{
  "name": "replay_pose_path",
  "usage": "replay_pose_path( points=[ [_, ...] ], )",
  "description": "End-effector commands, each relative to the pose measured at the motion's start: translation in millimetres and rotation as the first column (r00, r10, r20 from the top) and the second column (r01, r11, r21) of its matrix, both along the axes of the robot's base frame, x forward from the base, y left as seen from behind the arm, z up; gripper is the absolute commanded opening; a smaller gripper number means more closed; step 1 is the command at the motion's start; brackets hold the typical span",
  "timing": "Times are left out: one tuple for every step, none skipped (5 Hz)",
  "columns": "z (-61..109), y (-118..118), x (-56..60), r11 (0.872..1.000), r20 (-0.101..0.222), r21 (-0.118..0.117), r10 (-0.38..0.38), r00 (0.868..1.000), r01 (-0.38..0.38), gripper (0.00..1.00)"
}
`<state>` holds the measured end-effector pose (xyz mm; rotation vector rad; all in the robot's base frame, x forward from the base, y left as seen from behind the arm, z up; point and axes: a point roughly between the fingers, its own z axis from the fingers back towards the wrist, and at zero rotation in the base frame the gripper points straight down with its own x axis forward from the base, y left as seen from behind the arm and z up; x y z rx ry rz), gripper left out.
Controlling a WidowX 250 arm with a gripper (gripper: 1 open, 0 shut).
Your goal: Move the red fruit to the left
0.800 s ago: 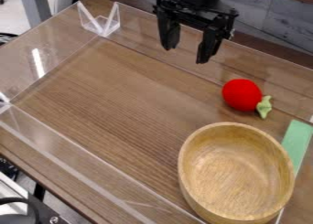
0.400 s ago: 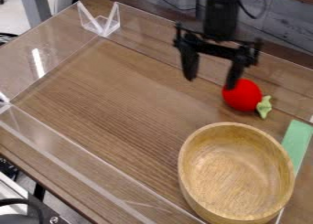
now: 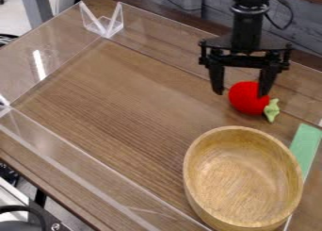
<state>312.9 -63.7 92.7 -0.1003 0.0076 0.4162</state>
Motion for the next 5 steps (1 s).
replay_pose_path(
  points=[
    [0.9, -9.1, 9.7, 0.993, 0.067, -0.024, 0.116, 0.991, -0.114, 1.0],
    [9.1, -12.8, 18.0, 0.987, 0.092, -0.033, 0.161, 0.983, -0.158, 1.0],
    [17.6, -14.9, 25.1, 0.981, 0.119, -0.035, 0.192, 0.974, -0.189, 1.0],
    [-1.7, -13.3, 33.3, 0.983, 0.134, -0.031, 0.184, 0.974, -0.182, 1.0],
    [-18.9, -10.1, 39.7, 0.984, 0.154, -0.027, 0.178, 0.972, -0.176, 1.0]
  ],
)
